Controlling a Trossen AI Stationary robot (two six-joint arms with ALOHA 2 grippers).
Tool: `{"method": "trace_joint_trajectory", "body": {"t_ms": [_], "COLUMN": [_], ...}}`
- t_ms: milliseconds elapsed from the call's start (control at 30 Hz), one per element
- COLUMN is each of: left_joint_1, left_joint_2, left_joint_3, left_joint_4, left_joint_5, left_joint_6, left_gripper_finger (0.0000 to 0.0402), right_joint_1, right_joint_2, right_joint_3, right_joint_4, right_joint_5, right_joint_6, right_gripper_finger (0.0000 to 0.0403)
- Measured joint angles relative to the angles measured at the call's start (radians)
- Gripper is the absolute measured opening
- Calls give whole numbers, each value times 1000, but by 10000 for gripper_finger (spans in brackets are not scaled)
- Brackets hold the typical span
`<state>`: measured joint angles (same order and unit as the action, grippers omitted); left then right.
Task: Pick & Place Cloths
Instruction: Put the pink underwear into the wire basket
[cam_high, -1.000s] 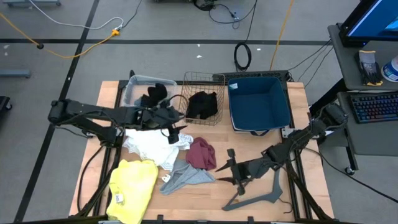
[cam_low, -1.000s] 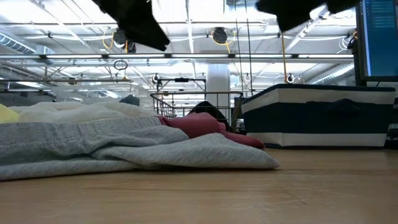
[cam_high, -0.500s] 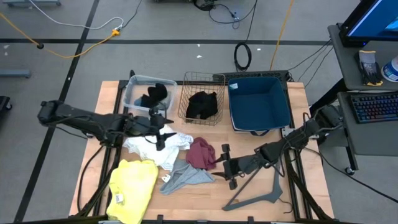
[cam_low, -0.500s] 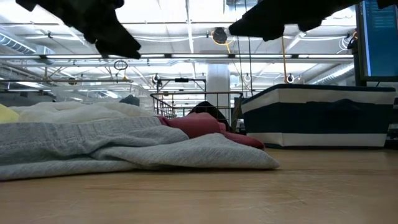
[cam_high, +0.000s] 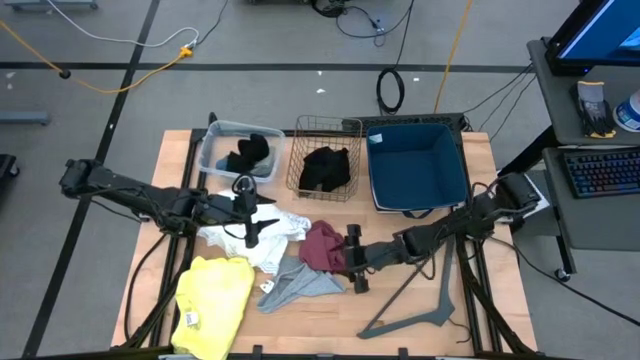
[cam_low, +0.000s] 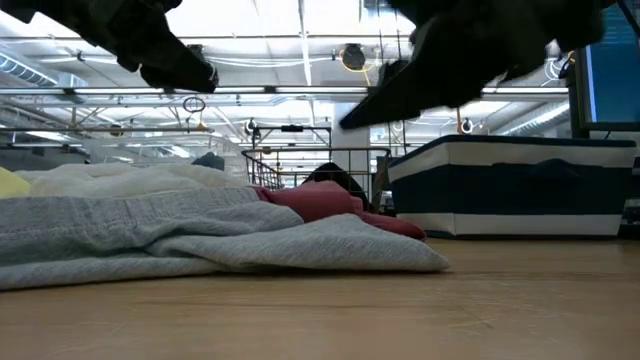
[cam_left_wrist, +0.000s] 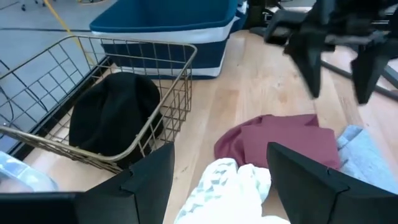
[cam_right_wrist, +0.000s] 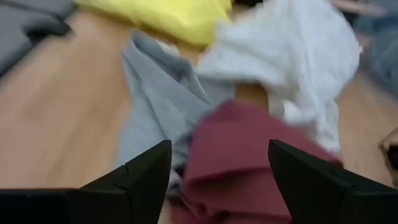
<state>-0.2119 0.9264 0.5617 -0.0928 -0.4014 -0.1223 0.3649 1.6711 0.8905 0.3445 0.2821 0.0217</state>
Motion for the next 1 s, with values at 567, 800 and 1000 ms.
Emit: {"method": "trace_joint_trajectory", "body": {"t_ms": [567, 800, 1000], "left_joint_1": [-32, -34, -34], "left_joint_2": [0, 0, 0], "left_joint_3": [0, 0, 0], "left_joint_4": [1, 1, 1], "left_joint_5": [-2, -1, -1], "left_joint_6": [8, 7, 6], "left_gripper_finger": [255, 255, 255], "right_joint_1": [-84, -110, -121], "right_joint_2": [208, 256, 263], "right_joint_3": [154, 155, 156], "right_joint_4": [-177, -217, -222], "right_joint_5": [-24, -48, -124], "right_joint_6": [46, 117, 151], "right_gripper_finger": [276, 253, 198]}}
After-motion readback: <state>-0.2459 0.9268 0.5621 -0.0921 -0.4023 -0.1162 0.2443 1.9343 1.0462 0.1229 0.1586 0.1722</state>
